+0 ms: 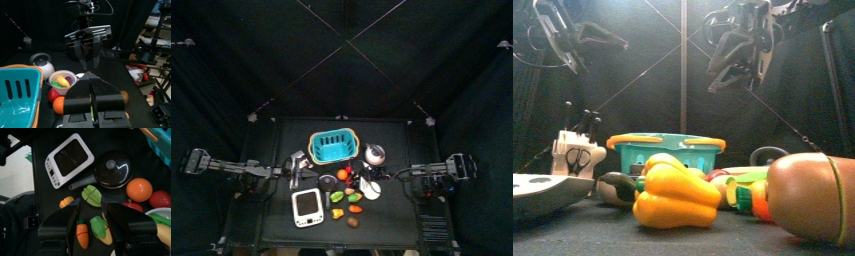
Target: Grab apple
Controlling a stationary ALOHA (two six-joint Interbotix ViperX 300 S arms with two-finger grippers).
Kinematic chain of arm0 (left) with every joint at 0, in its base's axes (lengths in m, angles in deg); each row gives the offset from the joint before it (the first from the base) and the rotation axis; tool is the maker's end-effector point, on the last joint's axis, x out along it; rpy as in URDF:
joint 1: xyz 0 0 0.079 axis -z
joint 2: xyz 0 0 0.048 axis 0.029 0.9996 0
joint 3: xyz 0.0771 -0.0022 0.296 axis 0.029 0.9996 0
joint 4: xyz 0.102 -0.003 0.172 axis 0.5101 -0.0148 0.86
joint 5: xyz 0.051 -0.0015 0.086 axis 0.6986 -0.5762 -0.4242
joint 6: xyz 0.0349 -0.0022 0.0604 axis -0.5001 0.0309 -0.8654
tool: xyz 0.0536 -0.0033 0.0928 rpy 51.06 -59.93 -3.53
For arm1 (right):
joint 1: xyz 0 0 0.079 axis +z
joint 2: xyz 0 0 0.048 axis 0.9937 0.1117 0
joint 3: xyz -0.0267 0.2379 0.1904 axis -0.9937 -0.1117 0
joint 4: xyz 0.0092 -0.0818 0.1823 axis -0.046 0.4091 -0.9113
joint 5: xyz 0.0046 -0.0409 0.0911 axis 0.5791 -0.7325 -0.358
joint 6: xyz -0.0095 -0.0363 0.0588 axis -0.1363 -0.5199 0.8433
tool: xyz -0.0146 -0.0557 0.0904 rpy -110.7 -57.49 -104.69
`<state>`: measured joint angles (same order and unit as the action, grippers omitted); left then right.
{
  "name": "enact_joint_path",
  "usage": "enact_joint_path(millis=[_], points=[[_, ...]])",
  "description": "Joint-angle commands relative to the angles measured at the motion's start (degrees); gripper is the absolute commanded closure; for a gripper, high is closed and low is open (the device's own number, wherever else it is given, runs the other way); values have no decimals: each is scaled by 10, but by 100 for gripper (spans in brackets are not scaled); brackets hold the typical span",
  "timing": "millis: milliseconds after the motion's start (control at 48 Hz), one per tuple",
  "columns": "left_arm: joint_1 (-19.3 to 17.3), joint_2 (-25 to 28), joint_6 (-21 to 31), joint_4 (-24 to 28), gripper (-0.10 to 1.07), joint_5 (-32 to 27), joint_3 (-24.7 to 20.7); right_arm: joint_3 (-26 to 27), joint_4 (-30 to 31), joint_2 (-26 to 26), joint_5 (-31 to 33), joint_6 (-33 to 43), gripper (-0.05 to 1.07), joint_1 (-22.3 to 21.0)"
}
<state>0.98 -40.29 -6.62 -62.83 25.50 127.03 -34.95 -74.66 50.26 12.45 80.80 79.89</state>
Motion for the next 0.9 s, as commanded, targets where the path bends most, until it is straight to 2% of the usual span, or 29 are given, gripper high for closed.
enact_joint_path(millis=[0,208,396,667,875], points=[[1,-1,-1,0,97,-1,-7,35,71,5,47,45,26,1],[1,-2,-1,1,97,-2,-7,32,227,34,44,186,26,40],[1,-4,0,0,97,-2,-6,14,316,52,22,306,26,77],[1,-4,-1,0,97,-2,1,15,393,109,14,424,25,107],[1,-4,-1,0,97,-2,6,22,423,131,27,454,21,105]])
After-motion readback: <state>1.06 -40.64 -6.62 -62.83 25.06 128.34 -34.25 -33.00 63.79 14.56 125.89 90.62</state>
